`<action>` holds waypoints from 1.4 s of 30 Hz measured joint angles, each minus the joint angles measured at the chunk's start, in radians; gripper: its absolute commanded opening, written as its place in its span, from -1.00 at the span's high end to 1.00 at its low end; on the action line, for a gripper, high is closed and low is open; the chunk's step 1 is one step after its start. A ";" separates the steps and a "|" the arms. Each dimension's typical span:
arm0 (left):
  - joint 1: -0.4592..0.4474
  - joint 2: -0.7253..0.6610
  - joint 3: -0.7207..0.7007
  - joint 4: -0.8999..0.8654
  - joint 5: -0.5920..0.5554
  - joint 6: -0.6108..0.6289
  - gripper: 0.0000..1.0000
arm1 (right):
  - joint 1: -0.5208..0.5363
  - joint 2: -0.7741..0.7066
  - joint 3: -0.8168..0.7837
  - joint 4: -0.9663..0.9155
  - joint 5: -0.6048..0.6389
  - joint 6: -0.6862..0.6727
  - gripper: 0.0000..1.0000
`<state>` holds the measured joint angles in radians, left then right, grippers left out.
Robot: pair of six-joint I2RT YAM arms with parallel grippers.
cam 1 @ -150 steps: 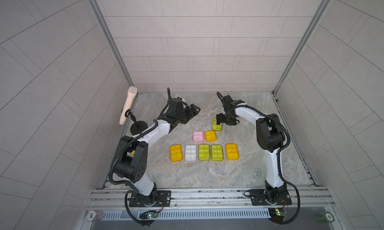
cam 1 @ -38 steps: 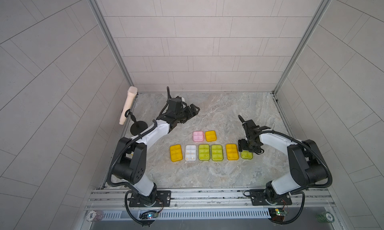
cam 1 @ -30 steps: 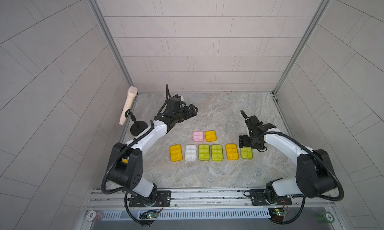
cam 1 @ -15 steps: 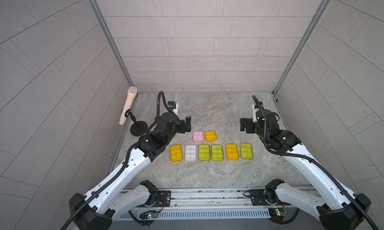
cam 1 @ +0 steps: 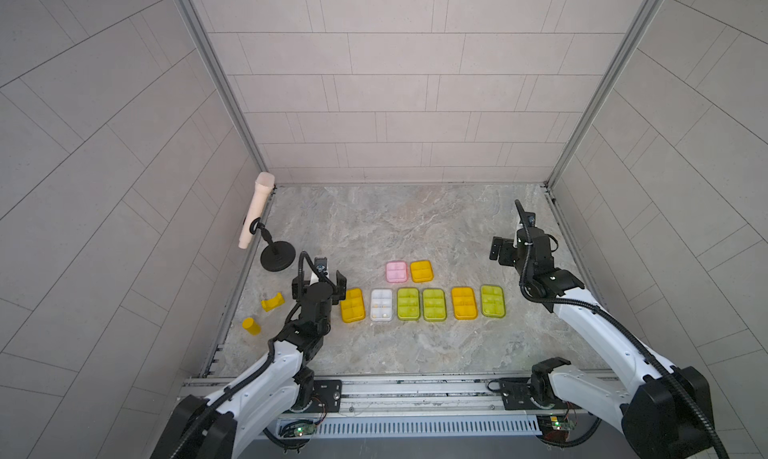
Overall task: Close pillboxes
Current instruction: Reset both arms
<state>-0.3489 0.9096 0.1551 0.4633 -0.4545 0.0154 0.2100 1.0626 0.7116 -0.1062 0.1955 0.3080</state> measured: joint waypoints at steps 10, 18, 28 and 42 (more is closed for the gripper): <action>0.167 0.457 0.070 0.367 0.198 0.037 -1.00 | -0.017 -0.002 -0.033 0.121 -0.036 -0.043 -0.99; 0.242 0.676 0.145 0.509 0.294 0.037 -1.00 | -0.052 -0.002 -0.070 0.181 -0.034 -0.085 -0.99; 0.323 0.678 0.235 0.467 0.426 -0.005 -1.00 | -0.058 0.024 -0.154 0.287 -0.003 -0.165 -0.99; 0.323 0.679 0.235 0.466 0.452 -0.008 -1.00 | -0.082 0.045 -0.333 0.461 0.060 -0.241 -0.99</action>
<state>-0.0261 1.5890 0.3904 0.9295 -0.0021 0.0074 0.1280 1.1076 0.3782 0.3550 0.2550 0.0666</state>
